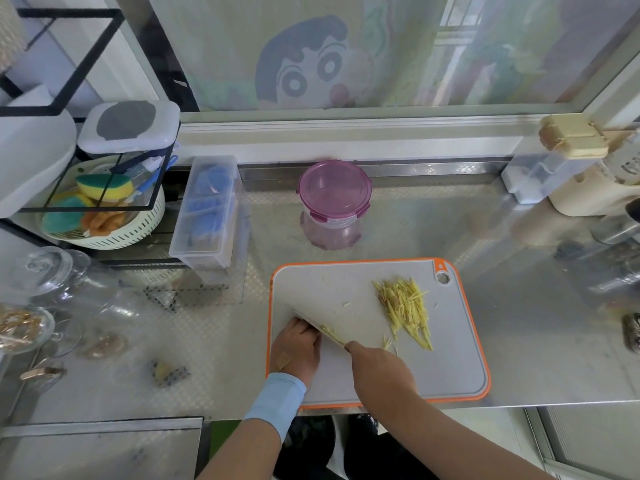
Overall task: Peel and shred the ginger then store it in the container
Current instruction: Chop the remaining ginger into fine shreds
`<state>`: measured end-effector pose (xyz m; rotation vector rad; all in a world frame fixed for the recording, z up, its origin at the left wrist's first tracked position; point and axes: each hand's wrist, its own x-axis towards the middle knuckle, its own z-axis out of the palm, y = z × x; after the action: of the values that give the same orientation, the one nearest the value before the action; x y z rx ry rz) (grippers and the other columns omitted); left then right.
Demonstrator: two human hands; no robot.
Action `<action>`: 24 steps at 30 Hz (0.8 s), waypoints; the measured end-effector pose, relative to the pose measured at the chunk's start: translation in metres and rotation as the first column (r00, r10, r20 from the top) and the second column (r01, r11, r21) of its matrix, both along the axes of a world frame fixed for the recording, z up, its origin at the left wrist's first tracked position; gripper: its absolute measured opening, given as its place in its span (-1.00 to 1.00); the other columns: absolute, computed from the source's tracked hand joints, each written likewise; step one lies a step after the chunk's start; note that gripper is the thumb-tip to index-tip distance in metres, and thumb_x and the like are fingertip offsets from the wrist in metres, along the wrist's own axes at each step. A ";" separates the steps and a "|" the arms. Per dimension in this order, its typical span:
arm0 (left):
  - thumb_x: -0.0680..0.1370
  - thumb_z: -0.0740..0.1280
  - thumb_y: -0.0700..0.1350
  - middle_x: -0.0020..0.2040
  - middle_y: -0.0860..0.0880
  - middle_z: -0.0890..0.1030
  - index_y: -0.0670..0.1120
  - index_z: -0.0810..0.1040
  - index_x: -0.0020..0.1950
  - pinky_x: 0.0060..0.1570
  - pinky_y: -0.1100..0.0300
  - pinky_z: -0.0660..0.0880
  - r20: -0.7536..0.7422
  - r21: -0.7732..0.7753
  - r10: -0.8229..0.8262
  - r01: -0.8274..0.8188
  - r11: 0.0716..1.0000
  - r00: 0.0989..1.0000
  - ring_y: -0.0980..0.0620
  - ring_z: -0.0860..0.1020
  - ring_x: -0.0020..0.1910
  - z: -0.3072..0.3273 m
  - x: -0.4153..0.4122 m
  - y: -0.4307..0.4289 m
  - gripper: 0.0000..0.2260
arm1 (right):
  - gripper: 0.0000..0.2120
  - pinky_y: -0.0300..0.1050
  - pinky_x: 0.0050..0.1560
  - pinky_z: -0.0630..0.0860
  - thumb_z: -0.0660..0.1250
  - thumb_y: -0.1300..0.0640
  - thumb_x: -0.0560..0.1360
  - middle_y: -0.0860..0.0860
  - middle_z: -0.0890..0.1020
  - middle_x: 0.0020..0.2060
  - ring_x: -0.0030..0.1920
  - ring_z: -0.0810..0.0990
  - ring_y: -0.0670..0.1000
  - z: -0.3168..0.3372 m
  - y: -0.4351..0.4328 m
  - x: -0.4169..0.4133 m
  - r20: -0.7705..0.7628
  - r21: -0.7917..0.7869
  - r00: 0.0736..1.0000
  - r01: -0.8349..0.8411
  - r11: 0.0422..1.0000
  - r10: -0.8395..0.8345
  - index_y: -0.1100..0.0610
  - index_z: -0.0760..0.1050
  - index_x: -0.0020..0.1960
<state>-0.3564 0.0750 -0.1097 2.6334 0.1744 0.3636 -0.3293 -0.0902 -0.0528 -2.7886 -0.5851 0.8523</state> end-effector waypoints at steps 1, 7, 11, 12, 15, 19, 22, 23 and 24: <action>0.19 0.60 -0.32 -0.21 -0.03 0.66 -0.12 0.70 -0.17 -0.30 0.24 0.57 -0.001 -0.001 0.006 -0.006 1.000 1.000 0.01 0.50 -0.09 0.000 0.000 0.000 -0.73 | -0.58 -0.10 -0.36 0.35 0.11 0.38 0.50 0.00 0.45 -0.27 -0.28 0.47 0.12 0.001 0.001 0.000 -0.005 -0.002 1.000 0.004 1.000 -0.004 0.03 0.36 0.28; 0.21 0.61 -0.28 -0.23 -0.01 0.65 -0.10 0.70 -0.18 -0.32 0.24 0.56 -0.056 0.000 0.046 -0.046 0.999 0.997 -0.01 0.54 -0.12 -0.003 -0.001 -0.001 -0.76 | -0.61 -0.13 -0.46 0.25 0.10 0.38 0.50 0.02 0.47 -0.26 -0.28 0.47 0.12 -0.001 0.015 0.008 -0.016 0.016 1.000 -0.017 1.000 0.017 0.07 0.37 0.25; 0.22 0.59 -0.29 -0.18 -0.02 0.67 -0.11 0.70 -0.14 -0.27 0.22 0.57 -0.037 -0.002 0.041 -0.041 0.999 0.998 -0.03 0.57 -0.09 -0.001 -0.001 -0.002 -0.74 | -0.60 -0.10 -0.36 0.38 0.11 0.37 0.51 0.01 0.48 -0.27 -0.28 0.48 0.12 0.000 0.002 0.002 -0.017 -0.003 1.000 -0.011 1.000 0.011 0.04 0.37 0.26; 0.23 0.58 -0.30 -0.18 -0.03 0.67 -0.11 0.70 -0.15 -0.28 0.22 0.56 -0.026 -0.005 0.042 -0.042 0.999 0.999 -0.02 0.56 -0.09 0.000 -0.001 -0.002 -0.75 | -0.61 -0.11 -0.37 0.36 0.12 0.37 0.51 0.01 0.46 -0.28 -0.28 0.48 0.12 0.000 0.000 0.000 -0.018 -0.004 1.000 -0.005 1.000 0.005 0.04 0.37 0.26; 0.21 0.59 -0.32 -0.22 -0.04 0.65 -0.13 0.69 -0.18 -0.33 0.24 0.54 0.001 -0.013 0.049 -0.049 0.999 0.999 -0.05 0.58 -0.16 0.001 -0.001 -0.004 -0.75 | -0.64 -0.12 -0.43 0.30 0.11 0.37 0.51 0.01 0.44 -0.29 -0.27 0.48 0.13 -0.001 0.006 0.003 -0.021 0.009 1.000 -0.003 1.000 0.003 0.07 0.37 0.22; 0.24 0.58 -0.31 -0.20 -0.03 0.65 -0.10 0.69 -0.18 -0.29 0.25 0.53 0.011 -0.032 0.057 -0.057 0.998 0.998 0.02 0.48 -0.09 -0.001 -0.001 -0.003 -0.78 | -0.69 -0.12 -0.43 0.28 0.10 0.37 0.51 0.03 0.46 -0.26 -0.27 0.47 0.14 0.003 0.018 0.011 -0.007 0.028 0.999 -0.037 0.999 0.037 0.10 0.38 0.17; 0.23 0.56 -0.32 -0.19 -0.03 0.66 -0.10 0.69 -0.20 -0.28 0.23 0.54 0.022 -0.024 0.064 -0.064 0.998 0.998 -0.01 0.53 -0.10 -0.003 -0.001 -0.003 -0.79 | -0.67 -0.14 -0.48 0.22 0.11 0.36 0.52 0.02 0.46 -0.26 -0.28 0.46 0.12 0.002 0.008 0.007 -0.006 0.015 0.999 -0.037 0.999 0.037 0.07 0.38 0.20; 0.27 0.53 -0.31 -0.19 -0.04 0.67 -0.11 0.69 -0.20 -0.27 0.22 0.55 0.032 -0.018 0.062 -0.062 0.998 0.998 -0.02 0.53 -0.11 -0.003 -0.001 -0.004 -0.83 | -0.65 -0.15 -0.47 0.24 0.12 0.35 0.52 0.02 0.46 -0.26 -0.28 0.45 0.12 0.002 0.004 0.005 -0.002 0.008 0.999 -0.032 0.999 0.032 0.06 0.37 0.22; 0.35 0.45 -0.27 -0.19 -0.05 0.66 -0.12 0.69 -0.20 -0.27 0.21 0.56 0.052 -0.006 0.061 -0.061 0.998 0.997 -0.02 0.52 -0.10 -0.003 -0.001 -0.004 -0.91 | -0.64 -0.14 -0.44 0.28 0.12 0.35 0.52 0.02 0.46 -0.25 -0.28 0.45 0.12 0.000 0.000 0.003 0.000 0.001 1.000 -0.021 1.000 0.021 0.04 0.36 0.24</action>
<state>-0.3577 0.0706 -0.1130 2.6159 0.2388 0.4515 -0.3261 -0.0907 -0.0524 -2.7866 -0.6155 0.8565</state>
